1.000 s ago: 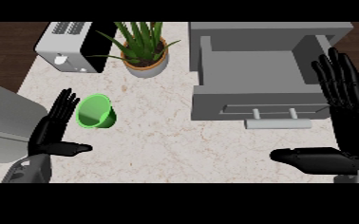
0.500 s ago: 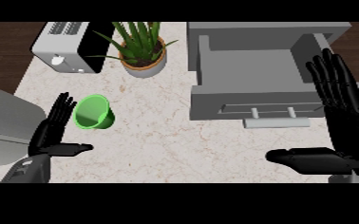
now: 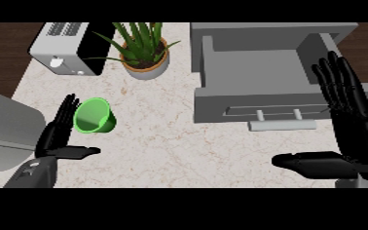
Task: Pick up the cup, place it into the drawer and close the drawer
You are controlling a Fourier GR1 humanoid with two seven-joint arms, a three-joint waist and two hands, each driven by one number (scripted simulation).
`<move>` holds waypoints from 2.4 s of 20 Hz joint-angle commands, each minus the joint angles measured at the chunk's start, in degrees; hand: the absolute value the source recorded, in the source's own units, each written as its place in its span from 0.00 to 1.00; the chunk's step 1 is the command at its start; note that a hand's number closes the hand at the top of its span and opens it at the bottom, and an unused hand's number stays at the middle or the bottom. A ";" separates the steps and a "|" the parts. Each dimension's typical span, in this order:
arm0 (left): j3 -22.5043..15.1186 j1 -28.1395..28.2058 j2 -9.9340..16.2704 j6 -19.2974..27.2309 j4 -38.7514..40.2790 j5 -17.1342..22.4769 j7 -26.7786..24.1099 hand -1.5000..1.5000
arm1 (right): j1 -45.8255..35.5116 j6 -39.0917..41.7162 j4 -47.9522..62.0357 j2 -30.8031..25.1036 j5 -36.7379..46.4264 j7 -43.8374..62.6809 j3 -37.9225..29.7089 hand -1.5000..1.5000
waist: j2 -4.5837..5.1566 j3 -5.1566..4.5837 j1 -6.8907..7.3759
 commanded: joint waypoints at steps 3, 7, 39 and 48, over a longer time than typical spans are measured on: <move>-0.46 -1.30 -0.95 -4.08 1.27 -0.69 -6.08 0.00 | -1.33 0.74 0.02 -1.04 -1.05 1.67 -1.03 0.00 | -0.09 0.03 0.11; 0.25 -3.54 -2.66 -4.46 1.73 0.22 -4.45 0.00 | 0.98 1.62 -0.01 -0.88 -1.91 -0.12 -1.38 0.00 | -0.01 0.02 -0.45; 6.42 0.51 -10.37 -3.99 -5.75 10.20 -10.53 1.00 | -4.91 -0.06 3.94 -1.03 -0.37 2.07 -1.93 0.00 | -0.23 0.06 1.53; 5.65 -5.14 -10.99 -4.54 -13.26 11.89 -7.96 1.00 | -1.92 0.92 1.65 -1.85 -2.07 2.47 -3.73 0.00 | -0.90 0.25 1.28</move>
